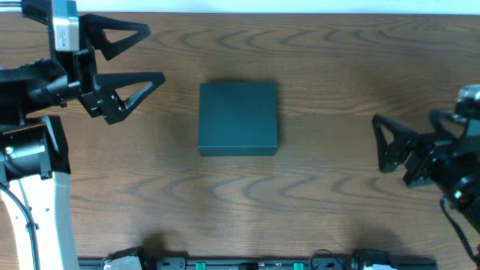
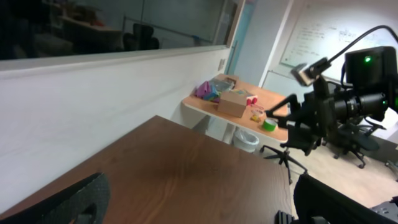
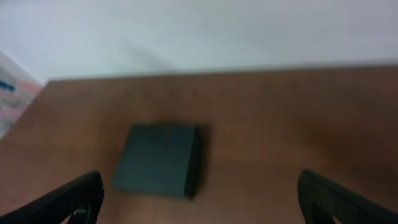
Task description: Pack container
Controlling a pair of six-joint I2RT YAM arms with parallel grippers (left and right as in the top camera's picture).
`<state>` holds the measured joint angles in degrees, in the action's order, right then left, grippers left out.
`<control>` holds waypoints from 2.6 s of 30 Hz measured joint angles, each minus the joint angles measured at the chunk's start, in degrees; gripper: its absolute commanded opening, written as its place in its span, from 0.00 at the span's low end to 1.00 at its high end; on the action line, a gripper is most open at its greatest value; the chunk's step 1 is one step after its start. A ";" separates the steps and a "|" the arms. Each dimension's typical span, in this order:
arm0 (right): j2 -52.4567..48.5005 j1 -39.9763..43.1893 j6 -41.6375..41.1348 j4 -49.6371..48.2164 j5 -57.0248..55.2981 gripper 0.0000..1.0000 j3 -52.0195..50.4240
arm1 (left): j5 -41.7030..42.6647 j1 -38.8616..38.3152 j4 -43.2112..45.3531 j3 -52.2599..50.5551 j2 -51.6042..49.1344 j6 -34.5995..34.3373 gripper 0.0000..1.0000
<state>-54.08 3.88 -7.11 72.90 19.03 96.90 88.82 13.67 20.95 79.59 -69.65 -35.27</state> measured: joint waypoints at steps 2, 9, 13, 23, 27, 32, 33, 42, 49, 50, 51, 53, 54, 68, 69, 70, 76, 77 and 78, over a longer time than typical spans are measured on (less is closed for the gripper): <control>0.00 0.00 0.00 3.61 0.00 0.99 -0.02 | 0.07 -0.02 -0.04 0.00 -0.02 0.00 0.95; 0.00 0.00 0.00 12.96 -0.02 0.99 -0.07 | 0.87 0.63 0.00 0.00 0.00 1.40 0.95; 0.00 0.00 0.00 14.75 -0.02 0.99 -0.09 | 0.87 3.91 0.00 0.00 -0.13 4.02 0.96; 0.00 0.00 0.00 15.13 -0.02 0.99 -0.13 | -10.14 12.37 -12.59 -0.33 1.09 18.97 0.95; 0.00 0.00 0.00 15.15 -0.02 0.99 -0.24 | -33.18 9.75 -35.28 -1.27 5.68 23.43 0.95; 0.00 0.02 0.00 15.15 0.02 0.99 -0.26 | -58.45 3.02 -57.31 -1.46 15.72 27.91 0.96; 0.00 0.02 0.00 15.15 0.02 0.99 -0.26 | -61.86 2.43 -59.80 -1.73 18.01 28.55 0.96; 0.07 0.02 0.00 15.17 0.00 0.99 -0.28 | -78.20 1.33 -63.30 -22.58 41.44 34.27 0.95; 0.04 0.02 0.00 15.15 0.02 0.99 -0.28 | -80.76 0.63 -57.53 -44.65 55.15 35.30 0.95; 0.04 0.02 0.00 15.15 0.00 0.99 -0.28 | -80.94 0.46 -56.72 -47.30 57.29 35.28 0.95; 0.04 0.02 0.00 15.15 -0.02 0.99 -0.28 | -81.13 0.33 -55.52 -50.21 59.54 35.28 0.95; 0.04 0.02 0.00 15.17 0.00 0.99 -0.28 | -81.37 0.02 -53.51 -55.06 63.06 35.15 0.95; 0.04 0.02 0.00 15.17 -0.02 0.99 -0.28 | -81.40 -0.13 -52.83 -57.42 64.61 35.10 0.95; 0.04 0.02 0.00 15.19 -0.02 0.99 -0.28 | -84.17 -5.57 -45.81 -71.32 68.89 33.83 0.95; 0.04 0.02 0.00 15.15 0.00 0.99 -0.28 | -84.50 -5.73 -45.83 -71.32 68.91 33.83 0.95; 0.04 0.02 0.00 15.19 0.00 0.99 -0.28 | -84.83 -5.88 -45.81 -71.32 68.91 33.83 0.95; 0.04 0.02 0.00 15.17 0.00 0.99 -0.28 | -85.46 -5.97 -45.81 -71.32 68.91 33.83 0.95; 0.04 0.02 0.00 15.15 0.00 0.99 -0.28 | -85.53 -5.97 -45.81 -71.32 68.91 33.83 0.95; 0.04 0.02 0.00 15.17 0.00 0.99 -0.28 | -85.64 -5.97 -45.81 -71.32 68.91 33.83 0.95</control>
<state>-54.04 3.90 -7.11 88.07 19.03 96.62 3.18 7.70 -24.86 8.27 -0.73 -1.43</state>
